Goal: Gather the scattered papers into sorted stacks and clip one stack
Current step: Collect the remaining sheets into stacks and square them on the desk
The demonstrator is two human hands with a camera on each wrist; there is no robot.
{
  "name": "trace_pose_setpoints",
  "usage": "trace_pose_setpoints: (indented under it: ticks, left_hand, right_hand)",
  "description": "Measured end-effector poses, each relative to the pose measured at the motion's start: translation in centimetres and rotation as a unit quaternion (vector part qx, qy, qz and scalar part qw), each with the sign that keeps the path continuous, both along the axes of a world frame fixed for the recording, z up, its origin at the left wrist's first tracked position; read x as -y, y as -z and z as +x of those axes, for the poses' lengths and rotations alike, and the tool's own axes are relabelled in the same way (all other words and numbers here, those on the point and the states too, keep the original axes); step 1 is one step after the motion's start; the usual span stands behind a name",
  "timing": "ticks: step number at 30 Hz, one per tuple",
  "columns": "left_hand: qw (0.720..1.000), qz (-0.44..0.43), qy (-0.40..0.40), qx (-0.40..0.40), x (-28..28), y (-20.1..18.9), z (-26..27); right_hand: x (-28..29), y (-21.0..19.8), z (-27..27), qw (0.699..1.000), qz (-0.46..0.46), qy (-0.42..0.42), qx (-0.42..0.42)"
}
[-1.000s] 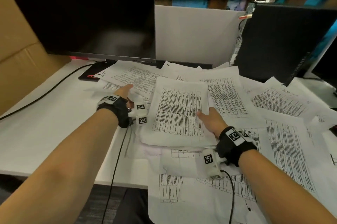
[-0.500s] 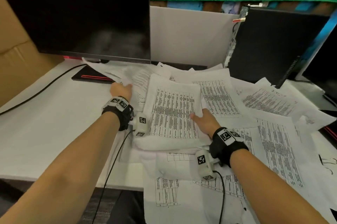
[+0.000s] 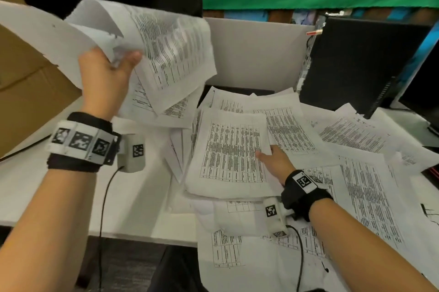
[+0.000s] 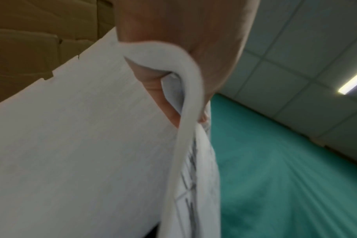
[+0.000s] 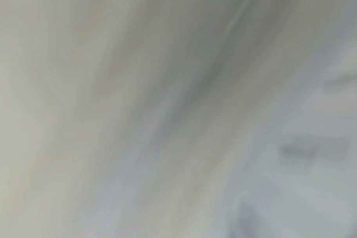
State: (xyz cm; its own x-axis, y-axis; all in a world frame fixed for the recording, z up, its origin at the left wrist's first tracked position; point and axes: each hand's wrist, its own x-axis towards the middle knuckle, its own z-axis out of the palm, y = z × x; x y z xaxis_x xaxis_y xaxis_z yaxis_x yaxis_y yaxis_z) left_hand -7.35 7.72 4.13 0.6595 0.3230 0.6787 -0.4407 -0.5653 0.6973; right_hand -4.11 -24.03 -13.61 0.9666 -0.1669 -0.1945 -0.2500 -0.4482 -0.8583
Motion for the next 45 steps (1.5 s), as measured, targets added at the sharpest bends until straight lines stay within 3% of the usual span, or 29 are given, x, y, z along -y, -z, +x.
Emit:
trace_pose_setpoints:
  ticks: [2,4,8,10,14,16,21,25,28,30,33,35,39,42,45]
  left_hand:
    - [0.996,-0.018,0.088,0.025,-0.7,-1.7,-1.3]
    - [0.986,-0.056,0.15,0.045,-1.5,-2.8,-1.3]
    - [0.976,-0.067,0.206,0.002,-1.8,-3.3,-0.7]
    - [0.971,-0.043,0.232,-0.023,-1.6,-2.6,-0.5]
    - [0.962,-0.097,0.254,-0.028,-1.5,-0.7,-0.4]
    - [0.956,-0.16,0.244,-0.041,-1.8,0.4,0.0]
    - [0.941,-0.29,0.148,-0.092,-3.2,4.1,0.9]
    - [0.931,-0.299,0.112,-0.18,-3.6,7.2,1.7]
    - [0.904,-0.305,0.078,-0.29,-5.7,11.0,2.7]
    - [0.887,-0.289,0.035,-0.359,-6.7,13.0,2.6]
    - [0.865,-0.245,0.097,-0.427,-5.5,14.0,1.4]
    - [0.857,-0.244,0.136,-0.432,-4.3,14.1,0.5]
    - [0.896,-0.229,0.146,-0.35,-3.9,14.0,0.4]
    - [0.92,-0.154,0.181,-0.313,-3.7,12.9,-0.1]
    - [0.927,-0.104,0.207,-0.295,-2.7,11.3,-1.2]
  right_hand:
    - [0.0,-1.1,0.2,0.999,-0.027,-0.004,0.016]
    - [0.0,-3.1,0.6,0.993,-0.082,-0.011,0.087]
    - [-0.8,-10.0,0.1,0.948,0.029,-0.061,0.312]
    - [-0.6,-13.5,0.6,0.935,0.026,-0.082,0.345]
    - [-0.8,-16.0,1.6,0.917,-0.214,-0.235,0.241]
    - [-1.5,-14.7,1.4,0.917,-0.222,-0.241,0.228]
    - [-2.3,-13.7,-0.3,0.952,-0.127,-0.234,0.152]
    - [-1.7,-12.9,-0.1,0.969,-0.057,-0.232,0.06]
    - [-0.6,-10.9,2.0,0.99,-0.02,-0.137,0.014]
    - [0.1,-9.9,2.3,0.995,0.053,-0.077,-0.021]
    - [0.2,-8.6,1.4,0.986,0.129,-0.086,-0.065]
    - [-0.1,-7.3,1.0,0.977,0.168,-0.093,-0.091]
    - [-2.0,-5.0,0.9,0.961,0.209,-0.115,-0.139]
    - [-3.8,-4.4,1.6,0.948,0.255,-0.132,-0.138]
    - [-5.2,-5.0,2.5,0.939,0.31,-0.083,-0.123]
